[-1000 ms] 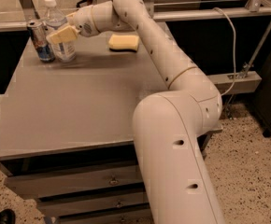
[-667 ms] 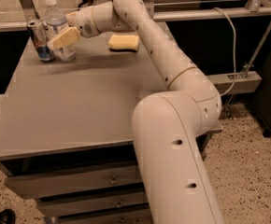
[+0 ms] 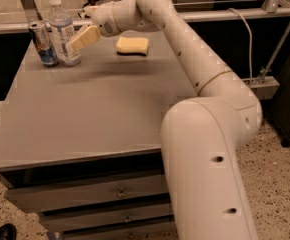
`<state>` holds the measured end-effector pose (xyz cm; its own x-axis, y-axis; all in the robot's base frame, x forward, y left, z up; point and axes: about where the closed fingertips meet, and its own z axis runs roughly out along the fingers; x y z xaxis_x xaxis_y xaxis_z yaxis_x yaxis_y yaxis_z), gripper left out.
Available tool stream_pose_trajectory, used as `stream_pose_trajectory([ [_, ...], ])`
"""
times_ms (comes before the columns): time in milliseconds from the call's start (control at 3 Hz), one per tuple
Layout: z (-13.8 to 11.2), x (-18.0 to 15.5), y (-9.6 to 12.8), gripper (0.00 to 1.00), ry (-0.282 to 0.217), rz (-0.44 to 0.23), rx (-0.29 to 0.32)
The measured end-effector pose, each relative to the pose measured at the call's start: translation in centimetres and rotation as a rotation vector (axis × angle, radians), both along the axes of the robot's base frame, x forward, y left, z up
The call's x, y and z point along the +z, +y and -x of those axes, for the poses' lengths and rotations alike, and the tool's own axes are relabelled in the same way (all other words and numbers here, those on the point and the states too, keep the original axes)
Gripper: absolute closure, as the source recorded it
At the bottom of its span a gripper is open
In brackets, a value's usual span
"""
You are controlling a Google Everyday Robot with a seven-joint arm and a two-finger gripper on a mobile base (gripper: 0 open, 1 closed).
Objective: Move blue plastic bottle near redbull can
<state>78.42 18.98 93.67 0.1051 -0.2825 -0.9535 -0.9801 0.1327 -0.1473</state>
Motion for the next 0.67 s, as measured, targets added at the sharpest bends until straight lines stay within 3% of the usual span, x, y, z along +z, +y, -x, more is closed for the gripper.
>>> stream_pose_trajectory([
  [333,1.7,2.3,-5.9,0.00,-0.057,-0.014,-0.054],
  [667,5.5,5.4,-11.9,0.00,-0.123,-0.084,-0.102],
])
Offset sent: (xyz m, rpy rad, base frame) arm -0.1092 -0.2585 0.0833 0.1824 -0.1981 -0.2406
